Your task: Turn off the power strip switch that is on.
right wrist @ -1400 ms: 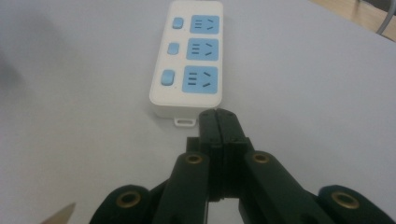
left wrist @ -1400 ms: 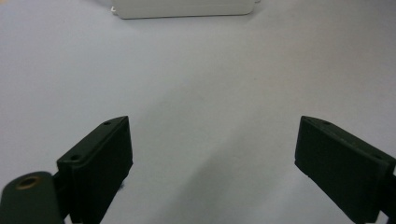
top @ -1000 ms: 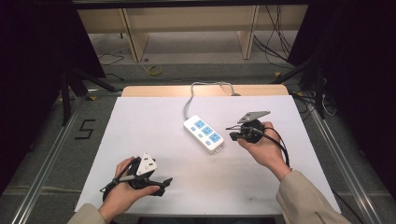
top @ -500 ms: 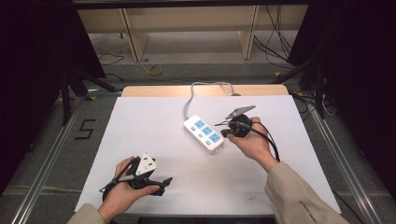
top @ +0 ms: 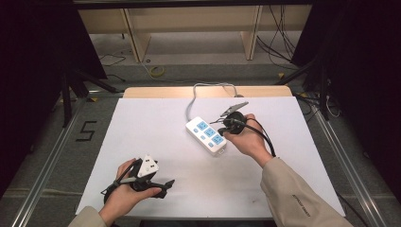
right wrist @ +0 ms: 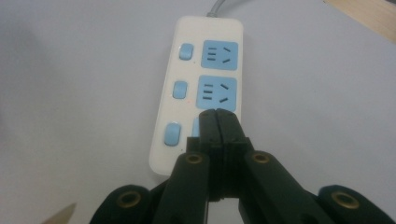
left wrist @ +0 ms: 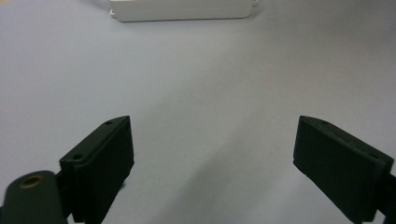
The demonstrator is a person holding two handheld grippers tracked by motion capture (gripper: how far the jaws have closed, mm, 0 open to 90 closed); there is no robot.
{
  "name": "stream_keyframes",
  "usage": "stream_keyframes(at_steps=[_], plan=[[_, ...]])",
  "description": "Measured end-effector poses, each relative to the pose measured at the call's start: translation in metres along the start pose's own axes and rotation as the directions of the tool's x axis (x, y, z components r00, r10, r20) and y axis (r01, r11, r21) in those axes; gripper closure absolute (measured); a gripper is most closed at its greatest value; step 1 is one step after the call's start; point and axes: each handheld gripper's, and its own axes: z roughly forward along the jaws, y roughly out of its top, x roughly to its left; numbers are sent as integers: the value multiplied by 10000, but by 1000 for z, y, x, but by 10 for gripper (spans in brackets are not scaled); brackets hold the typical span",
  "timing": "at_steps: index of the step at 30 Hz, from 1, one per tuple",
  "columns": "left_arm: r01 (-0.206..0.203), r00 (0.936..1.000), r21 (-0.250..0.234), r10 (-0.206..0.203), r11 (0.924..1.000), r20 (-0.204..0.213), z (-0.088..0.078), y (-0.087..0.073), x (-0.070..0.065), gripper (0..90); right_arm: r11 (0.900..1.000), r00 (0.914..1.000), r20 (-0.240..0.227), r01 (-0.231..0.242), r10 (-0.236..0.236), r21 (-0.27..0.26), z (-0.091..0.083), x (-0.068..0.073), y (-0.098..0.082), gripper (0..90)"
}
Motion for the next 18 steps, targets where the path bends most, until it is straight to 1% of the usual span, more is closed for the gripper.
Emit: stream_keyframes(at_steps=[2,5,8,18], plan=[[-9,10000,-30,9,10000,-17,0,0,1,117,10000,10000,13,-23,23,21,1,0,1,900],[-16,10000,-19,16,10000,1,0,0,1,118,9999,10000,18,93,-93,55,4,1,4,900],[-20,10000,-22,20,10000,21,0,0,0,117,9999,10000,31,54,-54,106,5,1,6,900],[-34,10000,-5,34,10000,-10,0,0,1,119,9997,9999,-6,166,-166,156,13,2,13,900]])
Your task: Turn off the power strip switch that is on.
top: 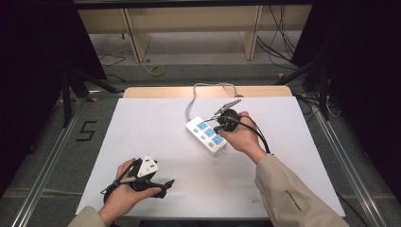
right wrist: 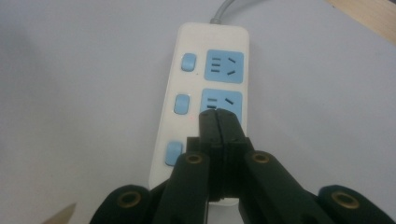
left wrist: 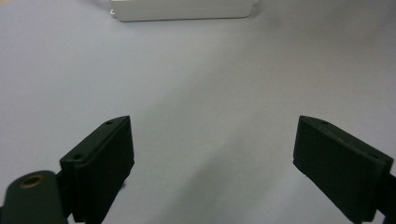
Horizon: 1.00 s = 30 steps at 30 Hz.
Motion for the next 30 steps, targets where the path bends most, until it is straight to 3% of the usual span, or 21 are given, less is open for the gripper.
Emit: stream_keyframes(at_steps=[30], plan=[[-16,10000,4,17,10000,-18,0,0,0,122,9992,9999,-83,136,-133,371,19,6,14,900]])
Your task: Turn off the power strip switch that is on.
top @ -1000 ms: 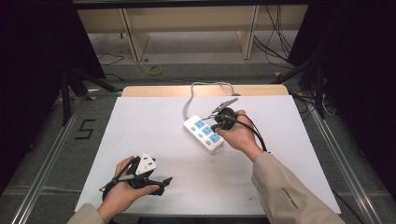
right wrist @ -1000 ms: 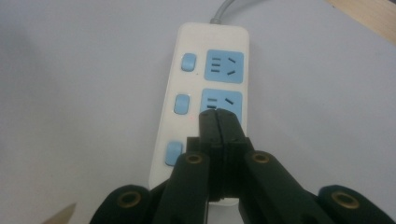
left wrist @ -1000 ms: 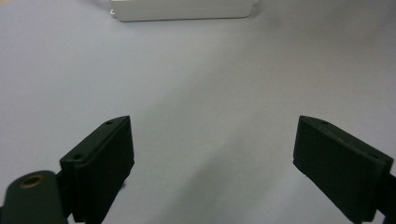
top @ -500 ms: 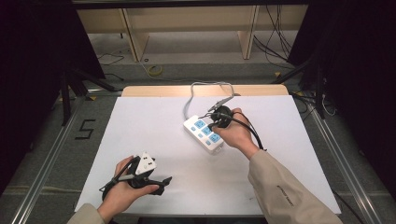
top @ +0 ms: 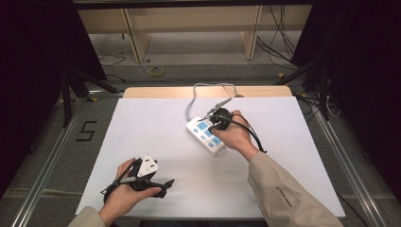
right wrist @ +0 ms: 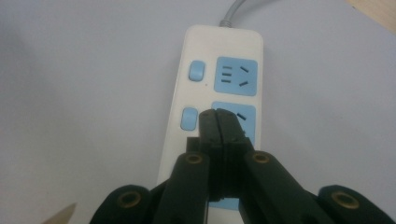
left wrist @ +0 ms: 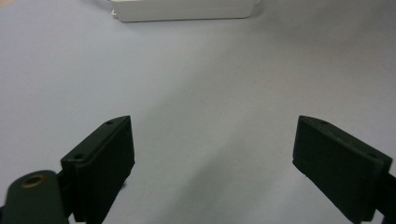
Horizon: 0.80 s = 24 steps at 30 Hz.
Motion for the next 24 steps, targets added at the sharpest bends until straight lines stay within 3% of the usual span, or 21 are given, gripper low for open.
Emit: stream_keyframes(at_steps=[24], plan=[[46,10000,22,-46,10000,36,0,0,0,128,9993,9999,-115,84,-79,371,21,7,8,900]])
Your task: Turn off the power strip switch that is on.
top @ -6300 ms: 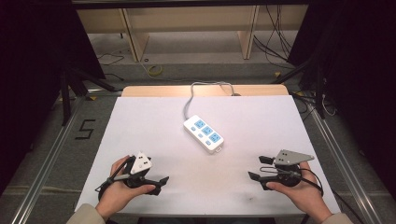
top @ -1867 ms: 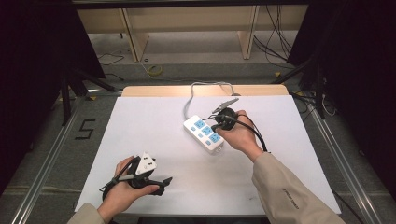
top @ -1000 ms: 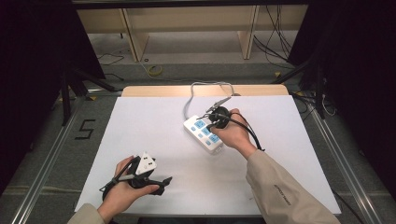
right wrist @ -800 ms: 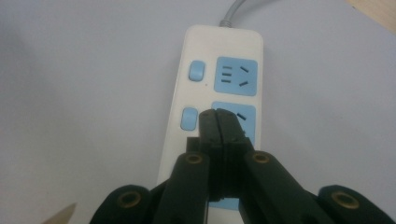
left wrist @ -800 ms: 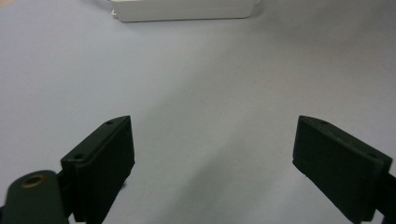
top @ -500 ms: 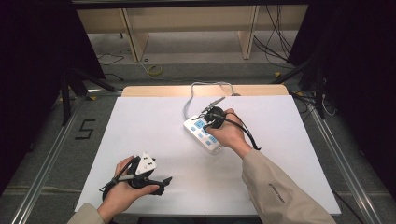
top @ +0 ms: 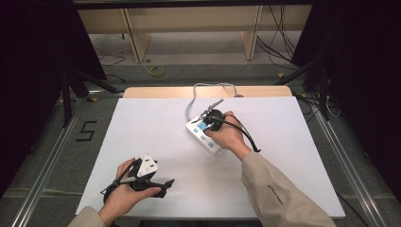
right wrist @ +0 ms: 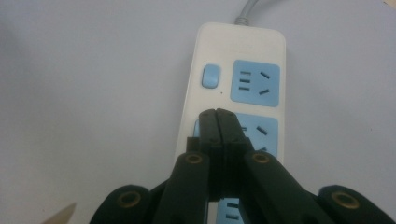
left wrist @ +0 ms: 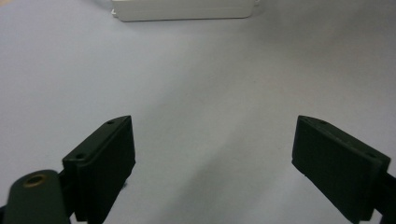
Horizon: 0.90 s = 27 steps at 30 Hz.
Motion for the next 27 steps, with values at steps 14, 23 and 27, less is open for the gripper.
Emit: stream_keyframes(at_steps=[14,23,27], plan=[[-25,10000,3,25,10000,-1,0,0,0,128,9999,10000,-11,4,-3,145,8,1,2,900],[-23,10000,28,23,10000,12,0,0,-1,128,9995,10000,-50,-68,69,302,15,2,2,900],[-21,10000,23,21,10000,20,0,0,-1,128,9994,9999,-57,-113,115,337,17,2,2,900]])
